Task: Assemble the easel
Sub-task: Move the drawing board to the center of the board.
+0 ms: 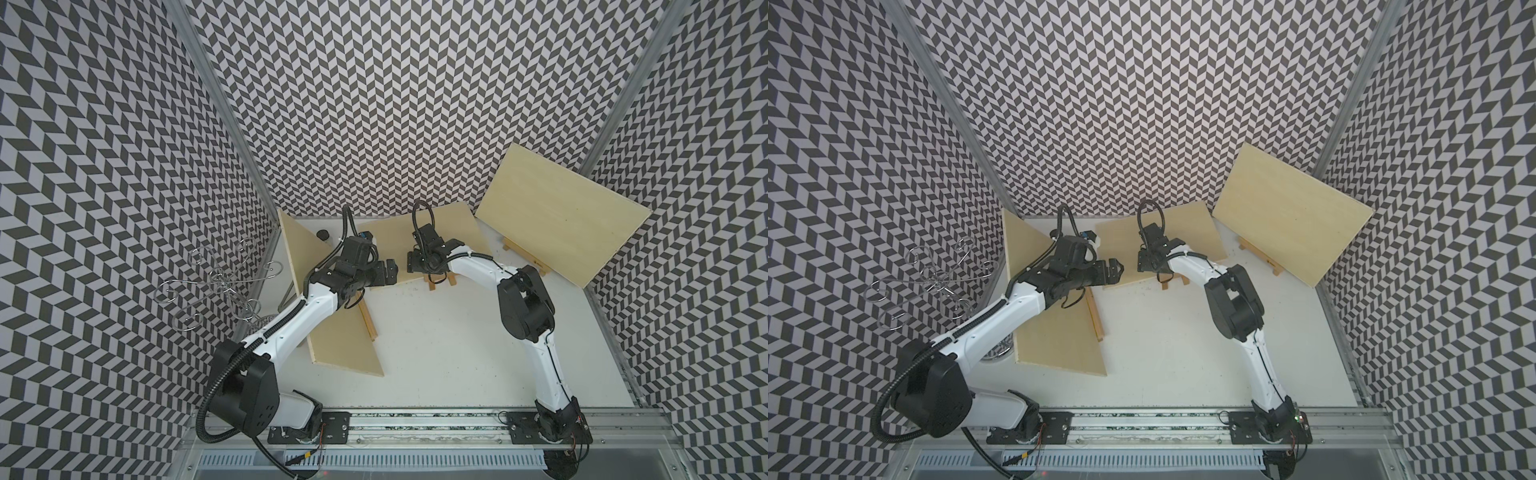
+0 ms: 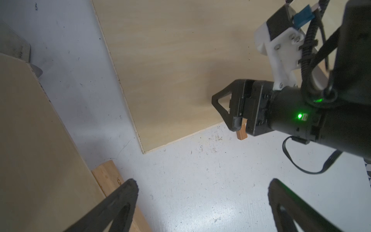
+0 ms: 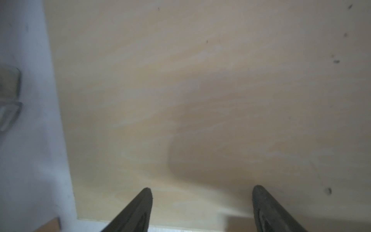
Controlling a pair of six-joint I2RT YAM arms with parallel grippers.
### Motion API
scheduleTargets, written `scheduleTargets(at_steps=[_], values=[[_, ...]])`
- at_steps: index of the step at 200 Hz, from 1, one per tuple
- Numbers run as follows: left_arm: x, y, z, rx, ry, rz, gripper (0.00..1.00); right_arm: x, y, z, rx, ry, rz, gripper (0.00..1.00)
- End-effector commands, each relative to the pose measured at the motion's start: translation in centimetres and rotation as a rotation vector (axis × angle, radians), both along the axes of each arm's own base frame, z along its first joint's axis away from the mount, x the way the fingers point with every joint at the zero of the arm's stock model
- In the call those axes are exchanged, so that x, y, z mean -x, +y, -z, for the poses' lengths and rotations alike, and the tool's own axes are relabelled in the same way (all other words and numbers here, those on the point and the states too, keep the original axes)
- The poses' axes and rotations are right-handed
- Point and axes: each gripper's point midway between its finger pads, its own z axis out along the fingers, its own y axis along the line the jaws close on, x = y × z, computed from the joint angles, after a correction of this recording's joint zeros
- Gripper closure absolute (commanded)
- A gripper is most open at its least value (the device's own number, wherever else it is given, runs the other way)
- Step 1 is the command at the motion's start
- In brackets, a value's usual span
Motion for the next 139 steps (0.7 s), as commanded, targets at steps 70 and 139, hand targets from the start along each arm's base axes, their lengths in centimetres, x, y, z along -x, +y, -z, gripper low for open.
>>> scheduleTargets(at_steps=[70,139], values=[[-0.6,0.9,0.3,-0.018,0.010,-0.027,0.01,8.7,-8.9,3.2,0.140,0.147,0.107,0.21],[-2.2,0.5,1.0,-0.064,0.031,-0.025,0.01,12.7,-12.7,3.4,0.152,0.166,0.127,0.21]])
